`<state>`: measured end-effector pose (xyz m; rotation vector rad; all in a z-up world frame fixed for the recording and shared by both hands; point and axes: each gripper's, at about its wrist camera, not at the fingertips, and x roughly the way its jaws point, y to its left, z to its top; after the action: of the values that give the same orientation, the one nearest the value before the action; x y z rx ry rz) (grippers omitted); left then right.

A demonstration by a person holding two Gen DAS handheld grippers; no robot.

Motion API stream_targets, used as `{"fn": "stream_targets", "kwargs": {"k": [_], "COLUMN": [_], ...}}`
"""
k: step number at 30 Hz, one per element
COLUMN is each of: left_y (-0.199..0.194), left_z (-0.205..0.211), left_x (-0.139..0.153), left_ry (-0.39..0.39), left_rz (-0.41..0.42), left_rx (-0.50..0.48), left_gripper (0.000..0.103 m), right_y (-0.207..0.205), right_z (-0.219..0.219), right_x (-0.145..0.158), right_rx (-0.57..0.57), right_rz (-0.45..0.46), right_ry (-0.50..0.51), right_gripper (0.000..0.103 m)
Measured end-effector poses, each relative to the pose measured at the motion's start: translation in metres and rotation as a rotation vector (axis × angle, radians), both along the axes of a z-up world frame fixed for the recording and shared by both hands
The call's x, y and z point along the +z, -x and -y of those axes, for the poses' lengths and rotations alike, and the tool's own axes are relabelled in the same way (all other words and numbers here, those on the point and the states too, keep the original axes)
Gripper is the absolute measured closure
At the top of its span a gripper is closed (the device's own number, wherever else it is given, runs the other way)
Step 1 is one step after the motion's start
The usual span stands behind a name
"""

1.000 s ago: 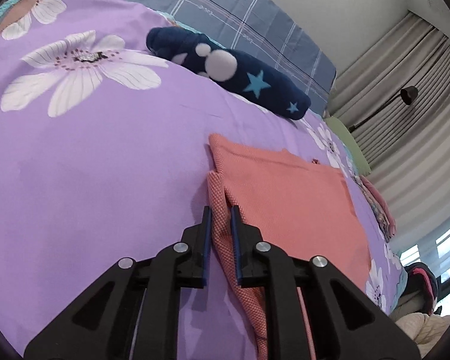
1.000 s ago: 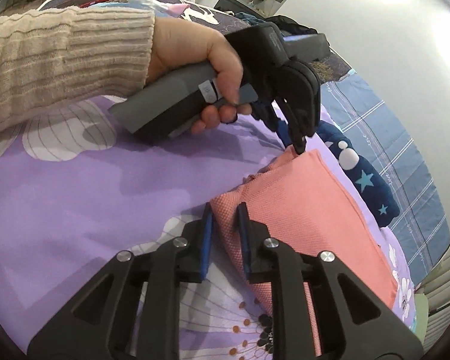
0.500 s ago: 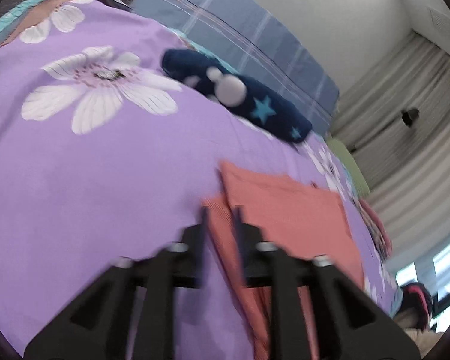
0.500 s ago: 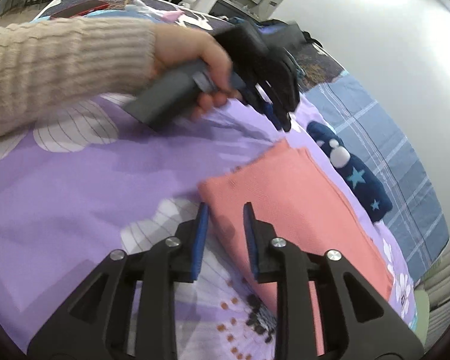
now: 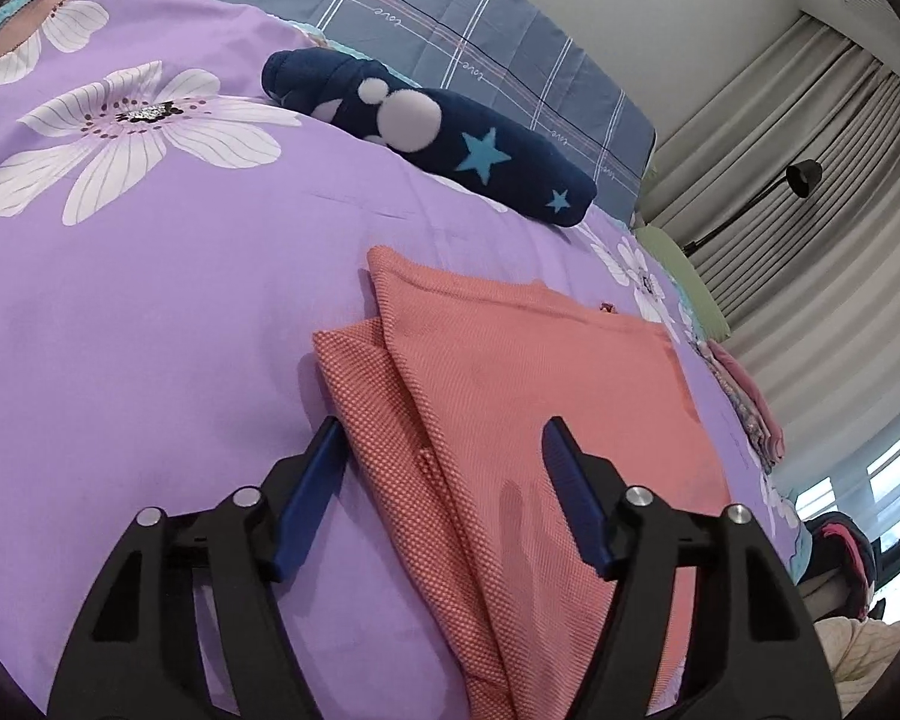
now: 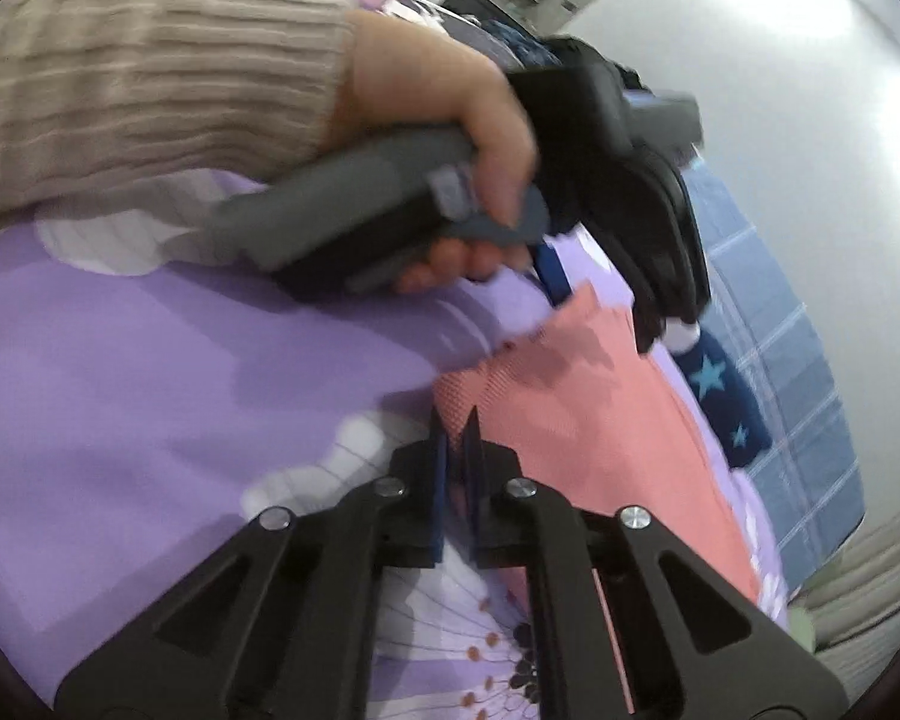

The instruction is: Fold small clothes

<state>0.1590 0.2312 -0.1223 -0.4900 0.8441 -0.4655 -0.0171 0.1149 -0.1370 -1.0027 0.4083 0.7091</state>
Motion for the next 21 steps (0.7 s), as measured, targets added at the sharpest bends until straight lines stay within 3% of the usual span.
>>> {"fn": "stream_targets", "kwargs": {"k": [4,5,7,11,17,21], "left_y": [0.0,0.001,0.003,0.006,-0.014,-0.023], "left_z": [-0.008,-0.01,-0.008,0.006,0.02,0.025], "left_x": [-0.003,-0.003,-0.003,0.0,-0.002,-0.002], "left_ry": [0.03,0.033,0.031,0.013,0.02,0.006], "left_rz": [-0.012,-0.014,-0.014,-0.017,-0.044,-0.047], "left_rx": [0.02,0.02,0.009,-0.04,-0.037,-0.039], "left_gripper": [0.051,0.051,0.051,0.051,0.051,0.052], "right_y": [-0.005,-0.005,-0.005,-0.016,-0.027,-0.028], "right_z": [0.01,0.013,0.018,0.016,-0.001,-0.006], "right_x": [0.005,0.009,0.012,0.009,0.004,0.002], "right_rx": [-0.023,-0.036,-0.053,-0.094,-0.122,-0.115], "right_rz": [-0.052,-0.047,-0.033,-0.065,-0.053,-0.061], "right_ry": [-0.031,-0.044,-0.062,-0.057,-0.066,-0.062], "right_gripper": [0.091,0.078,0.062,0.061,0.065,0.079]}}
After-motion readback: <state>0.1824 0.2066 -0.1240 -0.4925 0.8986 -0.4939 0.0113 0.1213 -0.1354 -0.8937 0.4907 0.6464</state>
